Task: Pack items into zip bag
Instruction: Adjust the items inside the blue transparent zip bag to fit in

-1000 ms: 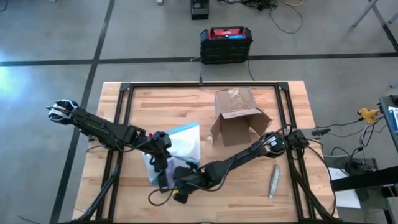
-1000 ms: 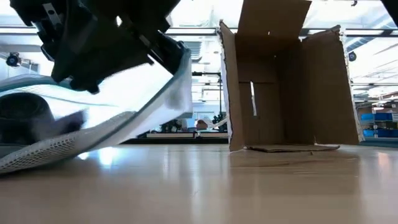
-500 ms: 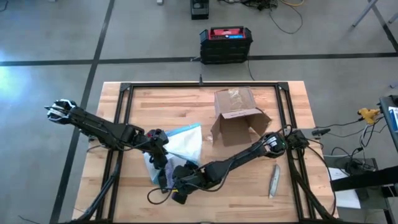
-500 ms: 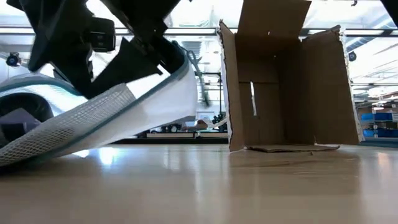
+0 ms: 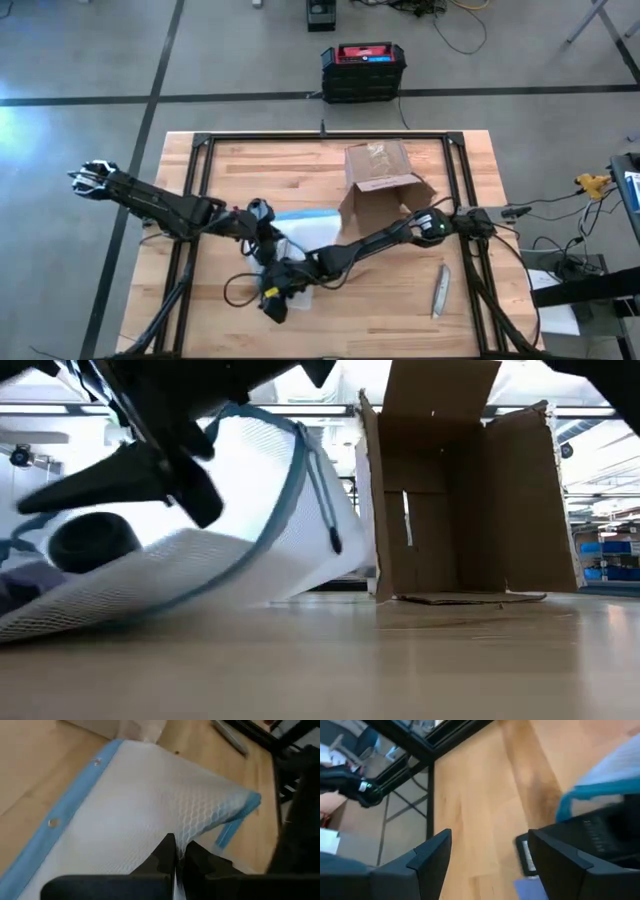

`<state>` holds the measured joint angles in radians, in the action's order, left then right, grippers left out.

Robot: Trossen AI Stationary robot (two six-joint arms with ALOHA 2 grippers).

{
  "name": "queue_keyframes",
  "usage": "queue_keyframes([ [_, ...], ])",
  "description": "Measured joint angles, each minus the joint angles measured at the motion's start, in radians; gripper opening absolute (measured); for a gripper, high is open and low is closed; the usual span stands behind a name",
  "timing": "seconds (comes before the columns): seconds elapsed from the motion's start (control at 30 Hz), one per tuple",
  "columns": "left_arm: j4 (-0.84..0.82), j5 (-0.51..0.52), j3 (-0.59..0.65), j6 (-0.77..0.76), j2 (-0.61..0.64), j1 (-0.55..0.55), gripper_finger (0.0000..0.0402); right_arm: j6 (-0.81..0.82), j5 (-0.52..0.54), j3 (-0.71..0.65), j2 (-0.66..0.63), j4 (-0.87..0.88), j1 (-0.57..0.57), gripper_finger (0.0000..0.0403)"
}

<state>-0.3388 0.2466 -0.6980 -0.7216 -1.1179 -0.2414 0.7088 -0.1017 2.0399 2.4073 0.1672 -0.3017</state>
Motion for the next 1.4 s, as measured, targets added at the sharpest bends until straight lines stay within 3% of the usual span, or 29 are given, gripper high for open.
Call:
queue_keyframes([
  [0.33,-0.221,0.054,0.001,-0.041,0.001,0.1,0.0,0.031,-0.038,0.0,-0.011,-0.044,-0.046,0.0234],
  [0.5,-0.425,0.052,0.001,-0.082,0.015,0.102,0.0,0.039,0.099,0.001,-0.04,0.027,-0.089,0.024],
  [0.67,-0.583,-0.005,0.001,-0.148,0.071,0.098,0.0,0.121,0.264,0.001,-0.062,0.329,-0.129,0.0228],
  [0.77,-0.609,-0.07,0.001,-0.184,0.122,0.093,0.0,0.173,0.317,-0.001,-0.059,0.433,-0.142,0.0218],
  [0.9,-0.603,-0.162,0.001,-0.197,0.18,0.078,0.0,0.127,0.428,0.001,-0.031,0.386,-0.15,0.0209],
  [1.13,-0.596,-0.167,0.001,-0.16,0.226,0.045,0.0,0.006,0.598,0.001,0.017,0.322,-0.119,0.0217],
  [1.4,-0.579,-0.164,0.001,-0.152,0.201,-0.01,0.0,-0.078,0.553,0.0,0.032,0.304,-0.056,0.0276],
])
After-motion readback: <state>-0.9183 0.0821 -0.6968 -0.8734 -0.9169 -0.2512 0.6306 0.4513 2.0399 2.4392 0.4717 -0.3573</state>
